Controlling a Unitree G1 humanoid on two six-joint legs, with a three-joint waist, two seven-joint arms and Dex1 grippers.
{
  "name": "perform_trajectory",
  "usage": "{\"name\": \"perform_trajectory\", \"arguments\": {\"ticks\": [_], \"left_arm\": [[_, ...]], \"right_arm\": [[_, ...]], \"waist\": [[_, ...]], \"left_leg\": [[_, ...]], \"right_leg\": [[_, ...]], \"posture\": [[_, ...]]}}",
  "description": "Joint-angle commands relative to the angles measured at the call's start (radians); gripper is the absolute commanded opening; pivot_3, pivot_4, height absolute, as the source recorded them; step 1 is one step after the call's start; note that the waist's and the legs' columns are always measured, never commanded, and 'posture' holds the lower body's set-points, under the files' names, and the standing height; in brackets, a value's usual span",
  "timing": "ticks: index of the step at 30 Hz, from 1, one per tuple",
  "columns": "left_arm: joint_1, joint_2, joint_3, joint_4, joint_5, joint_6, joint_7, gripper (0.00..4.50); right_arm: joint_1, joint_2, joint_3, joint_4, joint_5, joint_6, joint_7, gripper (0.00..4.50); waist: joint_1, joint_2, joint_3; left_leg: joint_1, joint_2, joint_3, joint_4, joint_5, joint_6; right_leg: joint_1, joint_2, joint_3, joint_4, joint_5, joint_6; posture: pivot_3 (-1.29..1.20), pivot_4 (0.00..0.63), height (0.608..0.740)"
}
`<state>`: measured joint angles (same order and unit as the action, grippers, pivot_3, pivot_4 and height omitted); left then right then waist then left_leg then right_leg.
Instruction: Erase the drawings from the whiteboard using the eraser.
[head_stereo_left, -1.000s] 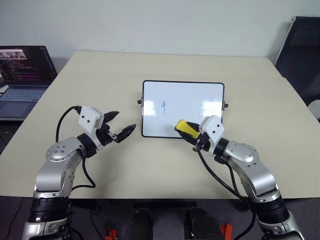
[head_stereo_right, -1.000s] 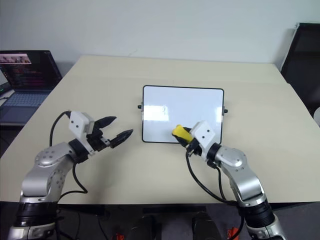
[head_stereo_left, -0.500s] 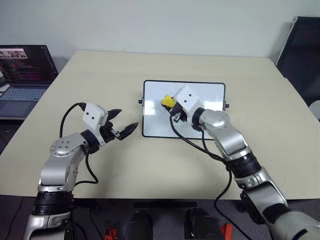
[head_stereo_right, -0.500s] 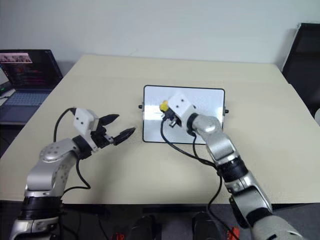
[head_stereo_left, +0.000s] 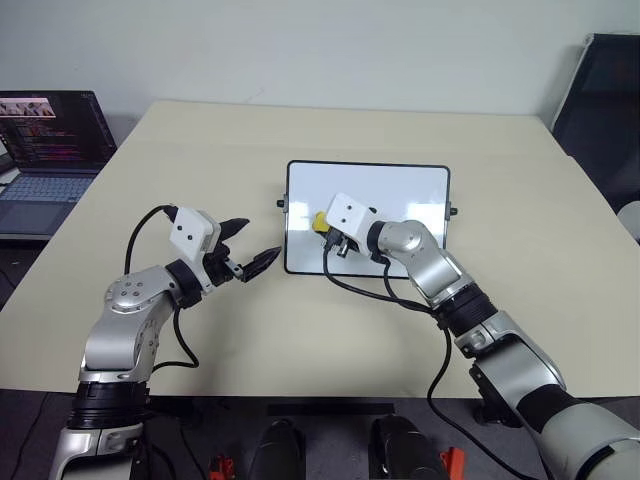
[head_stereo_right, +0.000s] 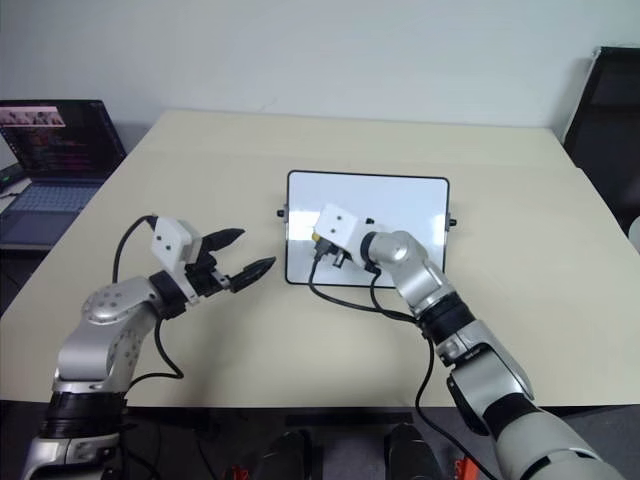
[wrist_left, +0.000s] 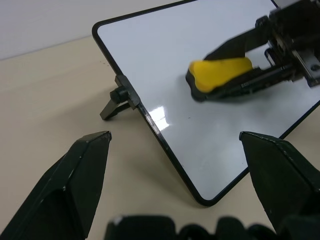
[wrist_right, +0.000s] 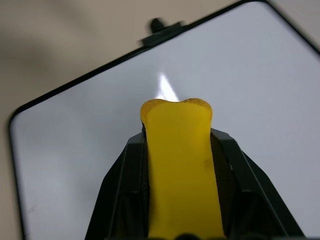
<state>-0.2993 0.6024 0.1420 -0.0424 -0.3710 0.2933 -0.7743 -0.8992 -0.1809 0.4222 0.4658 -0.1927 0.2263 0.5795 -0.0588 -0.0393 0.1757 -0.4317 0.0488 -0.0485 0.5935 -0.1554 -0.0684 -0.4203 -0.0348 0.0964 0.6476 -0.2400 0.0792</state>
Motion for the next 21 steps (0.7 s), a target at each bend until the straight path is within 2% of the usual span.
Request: {"name": "perform_trajectory", "arguments": {"ticks": [1, 4, 7, 12, 15, 21], "left_arm": [[-0.019, -0.004, 0.0, -0.003, 0.004, -0.031, -0.007, 4.5], [-0.023, -0.008, -0.003, 0.005, 0.006, -0.037, -0.012, 4.5], [-0.025, -0.009, -0.006, 0.012, 0.007, -0.044, -0.016, 4.5], [-0.03, -0.008, -0.009, 0.027, 0.008, -0.053, -0.021, 4.5], [-0.031, -0.009, -0.01, 0.032, 0.007, -0.058, -0.026, 4.5], [-0.034, -0.01, -0.015, 0.041, 0.006, -0.063, -0.033, 4.5]], "right_arm": [[-0.053, -0.008, -0.051, 0.058, -0.054, -0.034, -0.135, 1.28], [-0.095, -0.011, -0.074, 0.106, -0.063, -0.06, -0.189, 1.28], [-0.094, -0.022, -0.063, 0.115, -0.063, -0.052, -0.138, 1.28], [0.008, -0.073, 0.036, -0.023, -0.072, -0.01, 0.092, 1.28], [0.044, -0.097, 0.071, -0.085, -0.096, 0.005, 0.147, 1.28], [-0.058, -0.081, 0.025, 0.027, -0.201, -0.109, -0.132, 1.28]], "waist": [[0.0, 0.0, 0.0], [0.001, 0.0, 0.0], [0.001, 0.0, 0.0], [0.001, 0.0, 0.0], [0.0, 0.0, 0.0], [-0.001, 0.0, 0.0]], "left_leg": [[0.0, 0.0, 0.0, 0.0, 0.0, 0.0], [0.0, 0.0, 0.0, 0.001, 0.001, 0.0], [0.0, 0.0, 0.0, 0.001, 0.001, 0.001], [0.0, 0.0, 0.0, 0.0, 0.001, 0.001], [0.0, 0.0, 0.0, 0.0, 0.001, 0.001], [0.001, 0.0, 0.0, 0.001, 0.001, 0.001]], "right_leg": [[0.0, 0.0, 0.0, 0.0, 0.0, 0.0], [0.0, 0.0, 0.0, 0.0, 0.002, -0.002], [0.0, 0.0, 0.0, 0.0, 0.003, -0.002], [0.0, 0.0, 0.0, 0.0, 0.002, -0.001], [0.0, 0.0, 0.0, 0.0, 0.001, 0.0], [0.0, 0.0, 0.0, 0.0, 0.005, -0.002]], "posture": [[0.0, 0.15, 0.74], [0.0, 0.15, 0.74], [0.0, 0.15, 0.74], [0.0, 0.15, 0.74], [0.0, 0.15, 0.74], [0.0, 0.15, 0.74]]}}
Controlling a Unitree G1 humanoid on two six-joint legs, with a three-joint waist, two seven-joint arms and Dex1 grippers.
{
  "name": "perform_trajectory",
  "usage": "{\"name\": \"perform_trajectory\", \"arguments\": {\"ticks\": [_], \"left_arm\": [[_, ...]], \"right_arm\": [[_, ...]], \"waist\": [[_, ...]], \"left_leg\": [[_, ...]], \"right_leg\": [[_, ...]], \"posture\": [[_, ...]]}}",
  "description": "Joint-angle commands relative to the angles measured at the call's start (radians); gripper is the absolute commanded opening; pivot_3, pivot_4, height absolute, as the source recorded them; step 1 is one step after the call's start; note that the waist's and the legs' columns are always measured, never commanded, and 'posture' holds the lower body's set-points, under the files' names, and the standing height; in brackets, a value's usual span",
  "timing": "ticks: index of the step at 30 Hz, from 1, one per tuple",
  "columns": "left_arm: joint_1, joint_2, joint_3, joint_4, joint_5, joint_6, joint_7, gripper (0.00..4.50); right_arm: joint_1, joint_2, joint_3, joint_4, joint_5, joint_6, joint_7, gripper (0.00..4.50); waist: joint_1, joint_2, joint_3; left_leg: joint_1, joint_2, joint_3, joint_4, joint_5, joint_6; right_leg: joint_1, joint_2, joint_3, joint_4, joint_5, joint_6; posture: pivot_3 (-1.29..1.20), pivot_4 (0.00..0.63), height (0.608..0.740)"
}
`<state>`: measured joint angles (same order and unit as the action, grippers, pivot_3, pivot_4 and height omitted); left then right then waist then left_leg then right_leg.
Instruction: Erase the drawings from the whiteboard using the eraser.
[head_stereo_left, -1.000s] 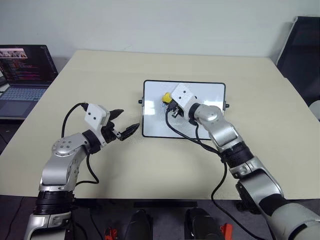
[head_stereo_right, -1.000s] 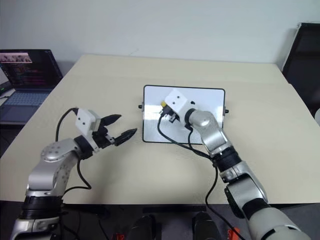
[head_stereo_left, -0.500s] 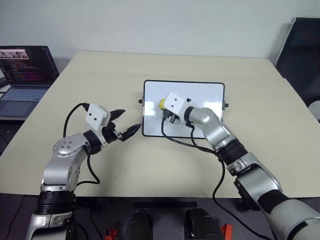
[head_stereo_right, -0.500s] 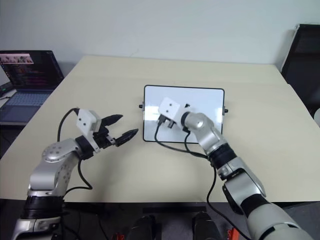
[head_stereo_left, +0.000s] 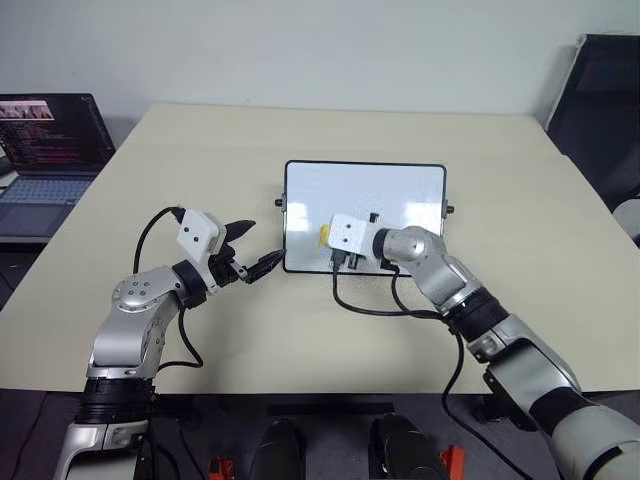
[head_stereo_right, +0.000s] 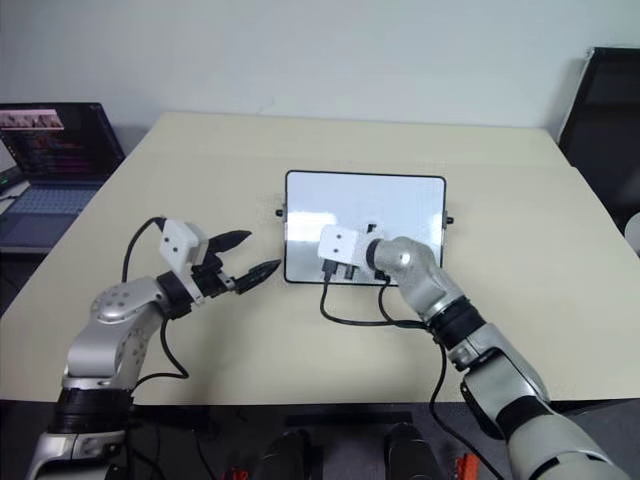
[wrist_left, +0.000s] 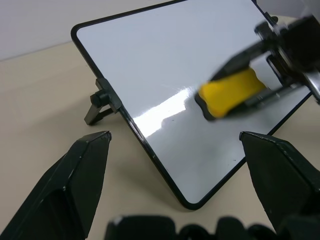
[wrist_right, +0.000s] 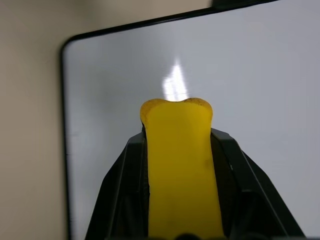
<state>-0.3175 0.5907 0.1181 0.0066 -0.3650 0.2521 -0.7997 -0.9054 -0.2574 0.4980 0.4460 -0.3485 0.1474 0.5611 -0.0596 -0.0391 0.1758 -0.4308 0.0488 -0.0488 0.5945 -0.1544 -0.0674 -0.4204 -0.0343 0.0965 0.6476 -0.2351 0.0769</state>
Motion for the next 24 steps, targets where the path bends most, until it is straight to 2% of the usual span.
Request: {"name": "perform_trajectory", "arguments": {"ticks": [1, 4, 10, 13, 18, 21, 24], "left_arm": [[-0.015, 0.002, 0.01, -0.008, 0.0, -0.022, -0.009, 4.5], [-0.015, 0.002, 0.01, -0.008, -0.001, -0.022, -0.01, 4.5], [-0.016, -0.001, 0.009, -0.015, -0.008, -0.016, -0.017, 4.5], [-0.018, 0.0, 0.001, -0.025, -0.014, -0.011, -0.034, 4.5], [-0.045, 0.01, -0.033, -0.06, -0.023, 0.005, -0.088, 4.5], [-0.097, -0.002, -0.077, -0.074, -0.033, 0.022, -0.13, 4.5], [-0.15, -0.03, -0.112, -0.07, -0.042, 0.043, -0.148, 4.5]], "right_arm": [[-0.06, 0.0, -0.058, 0.057, -0.044, -0.037, -0.128, 1.28], [-0.057, 0.007, -0.056, 0.072, -0.035, -0.037, -0.098, 1.28], [0.045, -0.027, 0.002, -0.04, -0.014, -0.051, 0.097, 1.28], [0.093, -0.029, -0.031, -0.116, -0.012, -0.029, 0.081, 1.28], [0.193, 0.001, -0.212, -0.346, 0.084, 0.14, 0.007, 1.28], [0.299, 0.026, -0.344, -0.569, 0.16, 0.29, -0.032, 1.28], [0.405, 0.039, -0.414, -0.764, 0.181, 0.411, -0.069, 1.28]], "waist": [[0.0, 0.0, 0.0], [0.001, 0.0, 0.0], [0.0, 0.0, 0.0], [0.001, 0.0, 0.0], [0.007, 0.0, 0.0], [0.011, 0.0, 0.0], [0.015, 0.0, 0.0]], "left_leg": [[0.0, 0.0, 0.0, 0.0, 0.0, 0.0], [0.0, 0.0, 0.0, 0.0, 0.0, 0.0], [0.0, 0.0, 0.0, -0.001, 0.001, 0.001], [0.0, 0.0, 0.0, -0.002, 0.001, 0.001], [-0.001, 0.0, -0.001, -0.001, 0.001, 0.001], [-0.001, 0.0, -0.001, 0.0, 0.001, 0.001], [-0.002, 0.0, -0.001, -0.001, 0.001, 0.001]], "right_leg": [[0.0, 0.0, 0.0, 0.0, 0.0, -0.001], [0.0, 0.0, 0.0, 0.0, 0.001, -0.001], [0.0, 0.001, 0.0, 0.0, -0.002, 0.002], [0.0, 0.001, 0.0, -0.001, -0.002, 0.003], [0.0, 0.001, 0.0, 0.0, -0.002, 0.002], [0.0, 0.001, 0.0, 0.0, -0.002, 0.002], [0.0, 0.001, 0.0, -0.001, -0.003, 0.002]], "posture": [[0.0, 0.15, 0.74], [0.0, 0.15, 0.74], [0.0, 0.15, 0.74], [0.0, 0.15, 0.74], [0.0, 0.15, 0.74], [0.0, 0.15, 0.74], [0.0, 0.15, 0.74]]}}
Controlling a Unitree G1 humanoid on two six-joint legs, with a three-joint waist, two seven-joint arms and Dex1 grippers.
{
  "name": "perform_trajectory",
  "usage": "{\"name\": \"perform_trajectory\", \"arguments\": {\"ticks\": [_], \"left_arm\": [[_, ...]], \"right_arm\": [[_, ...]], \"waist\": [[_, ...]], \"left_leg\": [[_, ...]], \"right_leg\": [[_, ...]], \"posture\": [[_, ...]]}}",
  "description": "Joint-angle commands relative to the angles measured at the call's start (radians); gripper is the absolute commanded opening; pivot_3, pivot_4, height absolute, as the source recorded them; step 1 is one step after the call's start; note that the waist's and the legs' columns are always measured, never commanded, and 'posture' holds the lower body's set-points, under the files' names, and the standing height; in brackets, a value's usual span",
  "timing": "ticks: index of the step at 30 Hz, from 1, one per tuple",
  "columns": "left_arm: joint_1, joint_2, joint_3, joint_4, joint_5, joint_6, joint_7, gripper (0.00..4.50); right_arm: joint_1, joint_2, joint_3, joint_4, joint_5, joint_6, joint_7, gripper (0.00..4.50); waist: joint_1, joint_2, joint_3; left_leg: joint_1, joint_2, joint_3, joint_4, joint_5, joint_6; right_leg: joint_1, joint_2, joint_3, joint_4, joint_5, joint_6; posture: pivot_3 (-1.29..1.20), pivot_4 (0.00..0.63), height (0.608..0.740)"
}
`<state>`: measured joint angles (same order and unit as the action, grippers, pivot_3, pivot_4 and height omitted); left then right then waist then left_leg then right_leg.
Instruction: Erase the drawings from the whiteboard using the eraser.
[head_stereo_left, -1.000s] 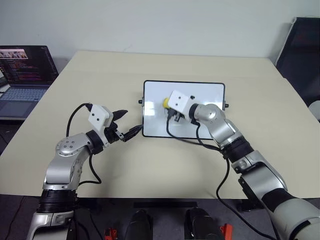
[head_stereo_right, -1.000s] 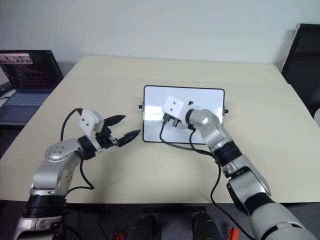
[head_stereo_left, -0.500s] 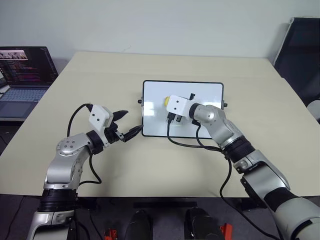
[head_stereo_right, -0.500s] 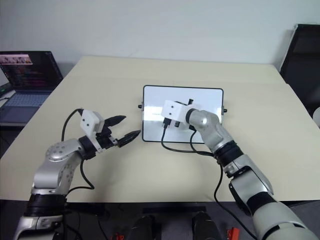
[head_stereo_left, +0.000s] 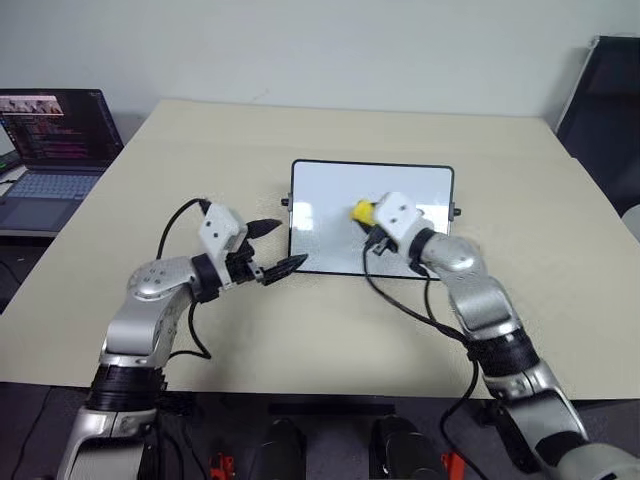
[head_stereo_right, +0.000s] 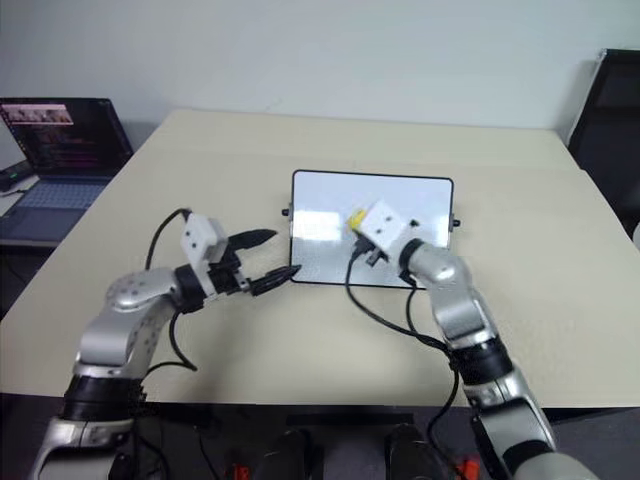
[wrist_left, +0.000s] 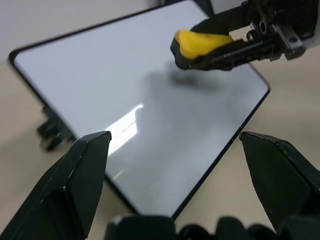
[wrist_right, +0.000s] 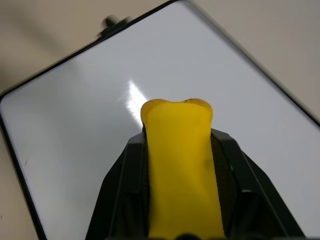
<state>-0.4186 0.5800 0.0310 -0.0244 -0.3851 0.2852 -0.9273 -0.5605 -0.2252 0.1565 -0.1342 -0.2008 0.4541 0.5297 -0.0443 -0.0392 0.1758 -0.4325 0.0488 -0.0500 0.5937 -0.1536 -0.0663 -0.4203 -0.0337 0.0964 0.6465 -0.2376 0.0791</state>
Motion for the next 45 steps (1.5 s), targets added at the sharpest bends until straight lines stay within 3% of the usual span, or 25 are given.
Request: {"name": "perform_trajectory", "arguments": {"ticks": [1, 4, 9, 12, 20, 36, 45], "left_arm": [[-0.076, -0.033, -0.051, -0.034, -0.02, 0.015, -0.036, 4.5], [-0.152, -0.069, -0.118, -0.002, -0.012, 0.024, -0.089, 4.5], [-0.263, -0.12, -0.227, 0.086, 0.034, 0.026, -0.157, 4.5], [-0.363, -0.201, -0.319, 0.184, 0.085, -0.017, -0.217, 4.5], [-0.505, -0.329, -0.421, 0.451, 0.217, -0.167, -0.293, 4.5], [-0.509, -0.362, -0.408, 0.486, 0.282, -0.188, -0.296, 4.5], [-0.461, -0.344, -0.384, 0.418, 0.275, -0.131, -0.251, 4.5]], "right_arm": [[0.121, 0.017, -0.111, -0.285, 0.038, 0.197, -0.054, 1.28], [0.268, 0.029, -0.199, -0.503, 0.048, 0.388, -0.092, 1.28], [0.387, 0.047, -0.302, -0.576, 0.053, 0.477, -0.175, 1.28], [0.383, 0.109, -0.415, -0.508, 0.086, 0.506, -0.255, 1.28], [0.301, 0.065, -0.458, -0.252, 0.133, 0.414, -0.321, 1.28], [0.168, -0.025, -0.451, 0.077, 0.197, 0.234, -0.374, 1.28], [0.153, -0.055, -0.446, 0.091, 0.236, 0.221, -0.367, 4.33]], "waist": [[0.001, 0.0, 0.0], [0.013, 0.0, 0.0], [0.001, 0.0, 0.0], [0.003, 0.0, 0.0], [-0.014, 0.002, 0.001], [-0.013, 0.004, 0.002], [-0.015, 0.005, 0.003]], "left_leg": [[0.0, 0.0, 0.0, 0.0, 0.0, 0.0], [-0.001, 0.0, 0.0, -0.001, 0.0, 0.0], [0.001, 0.0, 0.001, 0.0, 0.0, 0.0], [0.001, 0.0, 0.0, 0.001, 0.0, 0.0], [0.0, -0.001, 0.001, 0.002, 0.0, 0.0], [-0.001, -0.001, 0.0, 0.0, 0.0, 0.0], [-0.001, -0.001, 0.0, 0.0, 0.0, 0.0]], "right_leg": [[0.0, 0.0, 0.0, 0.0, 0.0, 0.0], [0.0, 0.0, 0.0, 0.0, -0.001, 0.001], [0.0, 0.0, 0.001, 0.0, 0.0, -0.001], [0.0, 0.0, 0.0, 0.0, 0.0, -0.001], [0.0, 0.0, 0.002, -0.001, 0.0, -0.001], [0.0, 0.0, 0.002, -0.001, -0.001, 0.003], [0.0, 0.0, 0.002, -0.001, -0.001, 0.004]], "posture": [[0.0, 0.15, 0.74], [0.0, 0.15, 0.74], [0.0, 0.15, 0.74], [0.0, 0.15, 0.74], [0.0, 0.15, 0.74], [0.0, 0.15, 0.74], [0.0, 0.15, 0.74]]}}
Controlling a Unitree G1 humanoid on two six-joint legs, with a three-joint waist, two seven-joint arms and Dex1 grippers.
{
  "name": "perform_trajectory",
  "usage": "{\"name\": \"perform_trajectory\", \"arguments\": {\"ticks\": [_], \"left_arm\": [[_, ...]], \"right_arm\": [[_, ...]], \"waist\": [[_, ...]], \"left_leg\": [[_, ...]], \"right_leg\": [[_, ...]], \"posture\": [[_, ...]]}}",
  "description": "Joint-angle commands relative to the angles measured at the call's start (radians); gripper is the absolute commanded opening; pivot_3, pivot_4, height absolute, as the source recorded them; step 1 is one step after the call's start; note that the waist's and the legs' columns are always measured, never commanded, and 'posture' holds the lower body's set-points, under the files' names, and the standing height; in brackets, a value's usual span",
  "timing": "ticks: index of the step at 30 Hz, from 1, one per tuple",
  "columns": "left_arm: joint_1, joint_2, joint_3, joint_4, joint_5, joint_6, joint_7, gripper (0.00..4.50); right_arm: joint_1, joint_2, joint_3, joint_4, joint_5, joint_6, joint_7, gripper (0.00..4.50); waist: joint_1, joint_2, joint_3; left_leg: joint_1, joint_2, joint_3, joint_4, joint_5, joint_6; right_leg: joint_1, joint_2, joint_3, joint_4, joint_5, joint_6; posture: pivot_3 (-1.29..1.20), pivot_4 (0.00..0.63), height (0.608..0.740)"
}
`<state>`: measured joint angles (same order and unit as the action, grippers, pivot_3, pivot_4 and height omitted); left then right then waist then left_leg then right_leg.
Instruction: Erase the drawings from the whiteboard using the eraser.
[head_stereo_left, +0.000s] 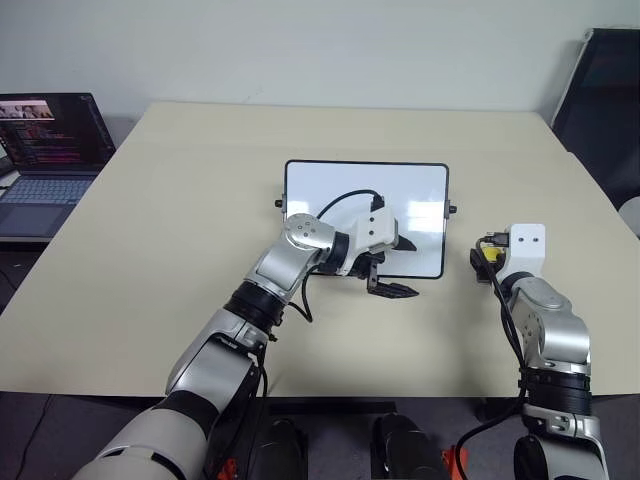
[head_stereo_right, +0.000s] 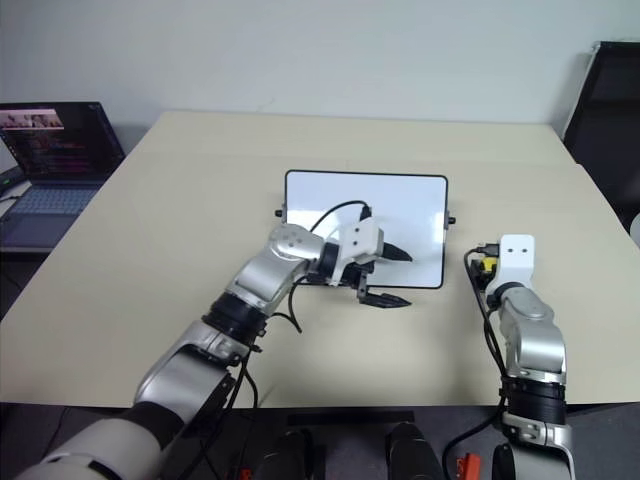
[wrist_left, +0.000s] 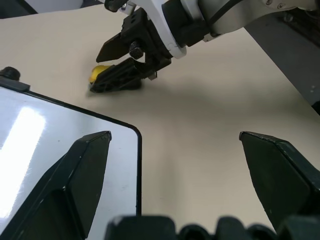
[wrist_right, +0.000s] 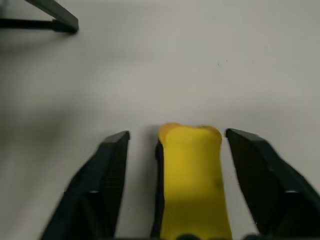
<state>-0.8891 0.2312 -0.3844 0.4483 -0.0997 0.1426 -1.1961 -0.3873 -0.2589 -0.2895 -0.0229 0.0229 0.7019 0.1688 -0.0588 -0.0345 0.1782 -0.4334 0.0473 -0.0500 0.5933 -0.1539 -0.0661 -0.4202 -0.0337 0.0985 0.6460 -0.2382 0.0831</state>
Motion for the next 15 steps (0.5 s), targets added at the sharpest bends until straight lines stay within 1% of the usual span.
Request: {"name": "perform_trajectory", "arguments": {"ticks": [1, 4, 6, 9, 11, 13, 15], "left_arm": [[0.015, 0.007, 0.039, -0.063, -0.013, 0.018, 0.027, 4.5], [0.029, 0.018, 0.085, -0.097, -0.038, 0.059, 0.066, 4.5], [0.058, 0.044, 0.13, -0.132, -0.054, 0.093, 0.097, 4.5], [0.147, 0.09, 0.236, -0.227, -0.093, 0.153, 0.182, 4.5], [0.214, 0.114, 0.308, -0.299, -0.105, 0.18, 0.264, 4.5], [0.3, 0.129, 0.396, -0.381, -0.13, 0.214, 0.352, 4.5], [0.404, 0.129, 0.483, -0.467, -0.145, 0.215, 0.445, 4.5]], "right_arm": [[-0.019, -0.024, 0.0, -0.026, 0.016, -0.033, -0.006, 4.45], [-0.007, -0.024, -0.001, -0.091, 0.036, -0.053, 0.004, 4.45], [0.028, -0.009, -0.004, -0.189, 0.063, -0.051, 0.016, 4.45], [0.149, 0.012, 0.024, -0.384, 0.101, -0.033, 0.037, 4.45], [0.23, 0.041, 0.036, -0.496, 0.112, -0.042, 0.021, 4.45], [0.325, 0.063, 0.081, -0.576, 0.085, -0.105, 0.007, 4.45], [0.414, 0.093, 0.131, -0.605, 0.044, -0.194, -0.021, 4.45]], "waist": [[0.0, 0.0, 0.0], [0.0, 0.0, 0.0], [0.0, 0.001, 0.001], [-0.001, 0.003, -0.001], [-0.002, 0.003, 0.0], [0.0, 0.003, 0.0], [0.001, 0.003, 0.0]], "left_leg": [[0.0, 0.0, 0.0, 0.0, 0.0, 0.0], [0.0, 0.0, 0.0, 0.0, 0.0, 0.0], [0.0, 0.0, 0.0, 0.0, 0.0, 0.0], [0.0, 0.0, -0.001, -0.001, 0.0, 0.0], [0.001, 0.001, -0.002, -0.001, 0.0, 0.0], [0.001, 0.002, -0.003, -0.001, 0.0, 0.0], [0.001, 0.002, -0.003, -0.001, 0.0, 0.0]], "right_leg": [[0.0, 0.0, 0.0, 0.0, 0.0, 0.0], [0.0, 0.0, 0.0, 0.0, 0.0, 0.0], [0.0, 0.0, 0.0, 0.001, 0.0, 0.0], [0.0, 0.001, 0.0, 0.001, 0.001, 0.003], [0.0, 0.002, -0.001, 0.001, 0.0, 0.003], [0.0, 0.002, -0.001, 0.002, 0.0, 0.002], [0.0, 0.002, -0.001, 0.001, -0.001, 0.001]], "posture": [[0.0, 0.15, 0.74], [0.0, 0.15, 0.74], [0.0, 0.15, 0.74], [0.0, 0.15, 0.74], [0.0, 0.15, 0.74], [0.0, 0.15, 0.74], [0.0, 0.15, 0.74]]}}
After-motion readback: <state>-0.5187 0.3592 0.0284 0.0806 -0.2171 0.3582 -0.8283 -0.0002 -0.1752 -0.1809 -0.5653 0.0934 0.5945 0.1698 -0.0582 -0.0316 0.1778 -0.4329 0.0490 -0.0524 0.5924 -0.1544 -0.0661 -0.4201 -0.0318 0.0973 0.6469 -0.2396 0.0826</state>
